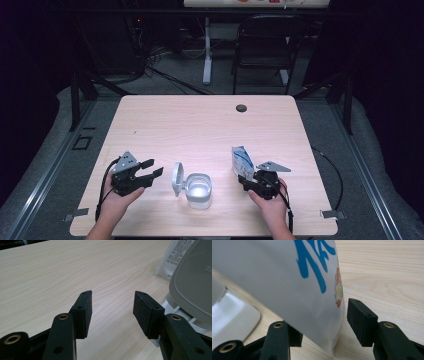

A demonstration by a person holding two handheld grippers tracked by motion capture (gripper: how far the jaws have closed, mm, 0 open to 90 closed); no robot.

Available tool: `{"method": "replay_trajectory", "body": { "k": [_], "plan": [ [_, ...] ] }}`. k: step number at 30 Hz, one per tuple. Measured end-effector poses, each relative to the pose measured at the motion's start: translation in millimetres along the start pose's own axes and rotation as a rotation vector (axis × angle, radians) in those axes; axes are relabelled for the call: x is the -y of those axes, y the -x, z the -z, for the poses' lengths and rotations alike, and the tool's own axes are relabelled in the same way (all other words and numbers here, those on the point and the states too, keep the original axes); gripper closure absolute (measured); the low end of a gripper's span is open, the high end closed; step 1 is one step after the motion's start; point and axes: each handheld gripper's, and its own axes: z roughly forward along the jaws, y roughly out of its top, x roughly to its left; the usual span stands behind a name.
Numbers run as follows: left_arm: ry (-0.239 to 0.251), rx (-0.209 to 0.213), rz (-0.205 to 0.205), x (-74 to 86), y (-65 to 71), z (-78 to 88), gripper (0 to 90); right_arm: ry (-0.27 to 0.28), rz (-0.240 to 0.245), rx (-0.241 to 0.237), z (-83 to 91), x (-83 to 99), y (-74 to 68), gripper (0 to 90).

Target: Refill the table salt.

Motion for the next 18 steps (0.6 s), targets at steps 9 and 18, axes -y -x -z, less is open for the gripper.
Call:
{"method": "replay_trajectory", "body": {
  "k": [9,18],
  "plan": [
    [0.003,0.001,0.003,-0.4,0.9,0.2,50.2,0.004,-0.002,-0.008,6.6,1.3,0.8,49.0],
    [0.008,0.009,-0.001,-2.4,3.8,1.7,52.1,-0.002,0.006,-0.017,16.0,4.7,1.4,48.4]
  ]
}}
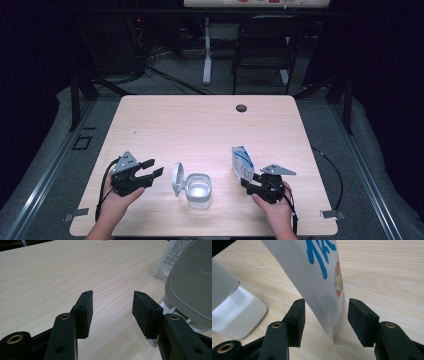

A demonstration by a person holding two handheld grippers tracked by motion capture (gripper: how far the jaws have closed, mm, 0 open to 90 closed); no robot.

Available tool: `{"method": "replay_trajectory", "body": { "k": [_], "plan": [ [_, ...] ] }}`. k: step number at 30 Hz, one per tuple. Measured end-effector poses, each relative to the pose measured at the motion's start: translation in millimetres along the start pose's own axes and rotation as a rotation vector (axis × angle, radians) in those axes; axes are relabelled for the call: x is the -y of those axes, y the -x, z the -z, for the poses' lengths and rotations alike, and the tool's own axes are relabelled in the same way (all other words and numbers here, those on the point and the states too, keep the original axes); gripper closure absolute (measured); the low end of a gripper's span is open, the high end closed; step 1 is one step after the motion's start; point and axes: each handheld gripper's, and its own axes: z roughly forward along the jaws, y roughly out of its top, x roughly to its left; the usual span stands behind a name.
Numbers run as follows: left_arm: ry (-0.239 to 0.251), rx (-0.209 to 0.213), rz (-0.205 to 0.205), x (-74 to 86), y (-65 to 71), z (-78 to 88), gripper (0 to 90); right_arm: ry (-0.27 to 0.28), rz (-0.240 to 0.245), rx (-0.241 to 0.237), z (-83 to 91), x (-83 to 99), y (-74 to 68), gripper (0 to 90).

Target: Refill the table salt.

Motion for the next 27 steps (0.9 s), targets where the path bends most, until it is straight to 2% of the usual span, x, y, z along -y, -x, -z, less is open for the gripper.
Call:
{"method": "replay_trajectory", "body": {
  "k": [9,16,21,27],
  "plan": [
    [0.010,0.038,-0.026,-5.5,9.0,3.5,60.9,0.005,-0.005,-0.002,10.7,4.5,3.5,47.4],
    [0.018,0.058,-0.013,-6.2,10.3,6.1,65.3,0.012,0.005,-0.009,11.4,4.4,1.2,46.5],
    [0.010,0.060,-0.022,-6.2,12.0,5.4,68.6,0.021,0.022,-0.001,11.2,6.1,-0.8,46.4],
    [0.004,0.076,-0.035,-7.8,15.7,6.9,73.1,0.029,0.020,-0.002,11.6,8.1,-0.3,45.9]
  ]
}}
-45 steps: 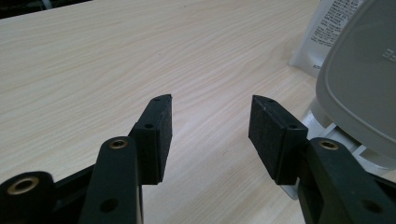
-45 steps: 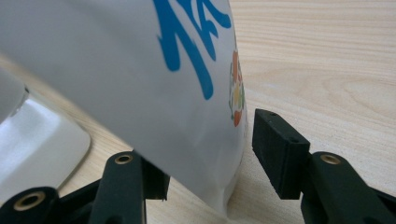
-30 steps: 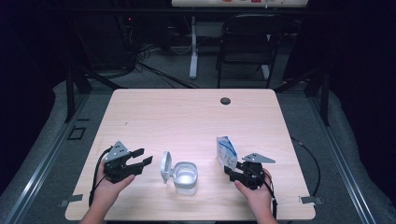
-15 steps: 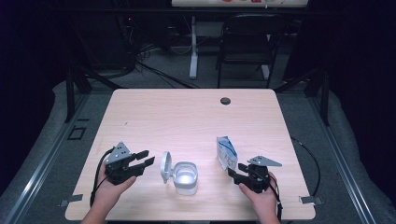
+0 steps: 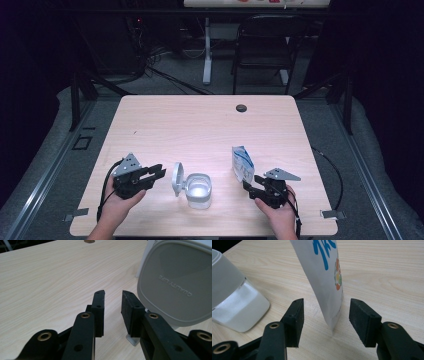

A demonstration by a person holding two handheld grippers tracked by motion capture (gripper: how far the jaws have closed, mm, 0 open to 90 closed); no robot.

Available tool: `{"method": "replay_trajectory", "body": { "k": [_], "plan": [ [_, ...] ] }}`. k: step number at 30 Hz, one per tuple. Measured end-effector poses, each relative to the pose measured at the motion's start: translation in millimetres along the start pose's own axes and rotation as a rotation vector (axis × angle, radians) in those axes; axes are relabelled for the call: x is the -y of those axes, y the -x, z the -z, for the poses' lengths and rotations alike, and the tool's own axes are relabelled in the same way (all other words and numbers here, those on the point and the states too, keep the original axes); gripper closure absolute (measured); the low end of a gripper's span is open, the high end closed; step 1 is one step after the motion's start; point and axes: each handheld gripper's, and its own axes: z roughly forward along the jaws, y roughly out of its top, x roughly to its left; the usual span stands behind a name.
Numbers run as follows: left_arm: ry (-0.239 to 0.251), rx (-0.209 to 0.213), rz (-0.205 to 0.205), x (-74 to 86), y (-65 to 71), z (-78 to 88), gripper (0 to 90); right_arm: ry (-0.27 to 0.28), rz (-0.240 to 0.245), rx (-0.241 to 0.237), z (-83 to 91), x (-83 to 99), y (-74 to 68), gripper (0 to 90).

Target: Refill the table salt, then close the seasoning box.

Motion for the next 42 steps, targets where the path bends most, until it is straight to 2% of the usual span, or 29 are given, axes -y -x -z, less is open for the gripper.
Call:
{"method": "replay_trajectory", "body": {
  "k": [9,14,20,24,29,31,34,37,42],
  "plan": [
    [0.017,0.005,-0.003,-1.7,2.5,1.9,71.6,0.031,-0.030,-0.004,3.4,-0.3,4.4,45.9],
    [0.016,0.009,-0.002,-1.9,1.7,1.9,71.7,0.027,-0.033,-0.004,2.7,1.1,6.0,45.9],
    [0.012,0.030,-0.020,-3.9,8.5,1.1,73.0,0.024,-0.029,-0.006,3.7,2.7,6.3,45.7],
    [0.009,0.068,-0.056,-7.8,15.5,0.6,75.8,0.032,-0.023,-0.002,4.8,2.2,5.8,45.5],
    [0.013,0.081,-0.078,-10.4,21.3,0.9,79.1,0.029,-0.022,0.000,4.4,2.5,7.2,45.5],
    [0.000,0.086,-0.095,-11.9,24.5,0.9,80.9,0.028,-0.022,0.000,4.3,2.6,7.3,45.5],
    [-0.004,0.096,-0.096,-11.8,25.9,-0.5,84.0,0.034,-0.019,0.000,4.4,2.4,7.2,45.5],
    [-0.016,0.129,-0.090,-11.2,28.0,-3.9,86.1,0.035,-0.019,0.005,5.0,2.6,7.7,45.4],
    [-0.014,0.140,-0.092,-11.4,32.3,-5.5,88.6,0.036,-0.024,0.005,6.1,2.8,8.7,45.4]
  ]
}}
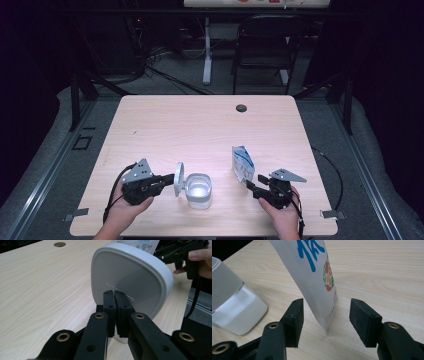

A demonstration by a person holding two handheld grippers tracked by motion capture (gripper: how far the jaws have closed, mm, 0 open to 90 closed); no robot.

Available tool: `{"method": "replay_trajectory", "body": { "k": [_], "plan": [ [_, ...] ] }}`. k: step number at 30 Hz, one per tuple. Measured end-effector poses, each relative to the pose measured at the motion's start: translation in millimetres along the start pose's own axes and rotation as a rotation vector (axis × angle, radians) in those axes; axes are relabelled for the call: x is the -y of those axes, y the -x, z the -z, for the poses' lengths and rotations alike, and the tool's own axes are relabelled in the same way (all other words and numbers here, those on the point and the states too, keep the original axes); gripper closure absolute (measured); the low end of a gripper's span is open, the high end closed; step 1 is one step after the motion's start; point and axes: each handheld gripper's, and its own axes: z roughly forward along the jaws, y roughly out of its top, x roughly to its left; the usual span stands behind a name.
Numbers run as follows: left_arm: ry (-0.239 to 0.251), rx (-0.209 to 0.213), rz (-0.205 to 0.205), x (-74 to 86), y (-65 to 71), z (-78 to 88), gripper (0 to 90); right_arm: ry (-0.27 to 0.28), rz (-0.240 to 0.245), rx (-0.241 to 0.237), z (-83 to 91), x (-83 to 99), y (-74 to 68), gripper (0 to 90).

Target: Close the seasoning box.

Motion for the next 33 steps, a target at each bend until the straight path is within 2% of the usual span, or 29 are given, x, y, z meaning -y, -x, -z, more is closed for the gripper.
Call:
{"method": "replay_trajectory", "body": {
  "k": [6,19,30,33],
  "plan": [
    [-0.008,0.012,-0.022,-2.1,6.4,-4.9,90.0,-0.001,-0.003,0.002,0.4,0.2,0.3,45.4],
    [-0.032,0.024,-0.044,-3.1,15.1,-11.6,90.0,-0.003,-0.009,0.000,-1.1,1.2,1.0,45.4],
    [-0.019,0.011,-0.031,-2.0,10.4,-7.8,89.4,-0.005,-0.010,0.003,-0.2,1.2,1.3,45.4],
    [-0.009,-0.005,-0.011,-0.5,5.4,-4.9,88.3,-0.006,-0.009,0.004,0.1,1.0,1.6,45.4]
  ]
}}
